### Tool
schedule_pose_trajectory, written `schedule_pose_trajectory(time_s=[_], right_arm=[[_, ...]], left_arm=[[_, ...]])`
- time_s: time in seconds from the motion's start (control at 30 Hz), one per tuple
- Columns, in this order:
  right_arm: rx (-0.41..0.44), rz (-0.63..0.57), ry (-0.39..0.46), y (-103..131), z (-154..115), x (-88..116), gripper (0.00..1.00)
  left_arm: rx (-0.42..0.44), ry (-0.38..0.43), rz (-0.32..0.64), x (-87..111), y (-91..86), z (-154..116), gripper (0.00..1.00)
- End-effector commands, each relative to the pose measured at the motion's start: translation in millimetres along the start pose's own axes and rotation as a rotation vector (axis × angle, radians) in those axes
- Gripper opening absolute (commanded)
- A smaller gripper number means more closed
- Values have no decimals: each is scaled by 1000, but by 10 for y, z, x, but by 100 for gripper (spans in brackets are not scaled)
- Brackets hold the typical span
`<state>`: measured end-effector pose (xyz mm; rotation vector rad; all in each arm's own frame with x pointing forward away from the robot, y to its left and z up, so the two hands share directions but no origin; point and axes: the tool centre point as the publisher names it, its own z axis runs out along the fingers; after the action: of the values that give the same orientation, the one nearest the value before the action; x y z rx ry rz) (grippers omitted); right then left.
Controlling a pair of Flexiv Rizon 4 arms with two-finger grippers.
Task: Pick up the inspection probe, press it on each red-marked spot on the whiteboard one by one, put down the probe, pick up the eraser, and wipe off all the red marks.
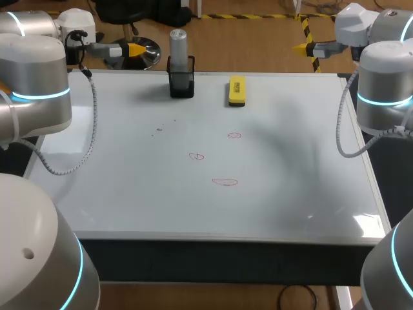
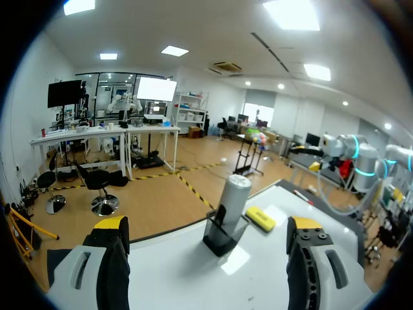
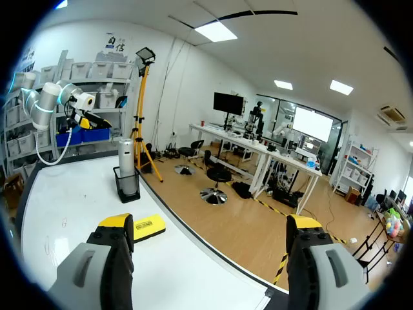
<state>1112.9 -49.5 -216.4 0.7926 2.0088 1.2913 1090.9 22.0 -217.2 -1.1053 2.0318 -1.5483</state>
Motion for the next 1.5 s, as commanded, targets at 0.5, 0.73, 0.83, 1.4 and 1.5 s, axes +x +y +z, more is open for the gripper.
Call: schedule_pose_trajectory(time_s=[0.5, 0.73, 0.83, 1.4, 1.5], right_arm=[[2, 0, 1, 1, 2, -4, 100], [2, 0, 1, 1, 2, -4, 100], [2, 0, 1, 1, 2, -4, 100], [2, 0, 1, 1, 2, -4, 100], [2, 0, 1, 1, 2, -4, 100]], left_arm=[[-4, 72, 31, -57, -89, 144, 100], [4, 183, 97, -84, -254, 467, 100], [18, 252, 122, -69, -294, 583, 100], [203, 604, 235, 139, -358, 1227, 100], [209, 650, 240, 210, -333, 1309, 100]])
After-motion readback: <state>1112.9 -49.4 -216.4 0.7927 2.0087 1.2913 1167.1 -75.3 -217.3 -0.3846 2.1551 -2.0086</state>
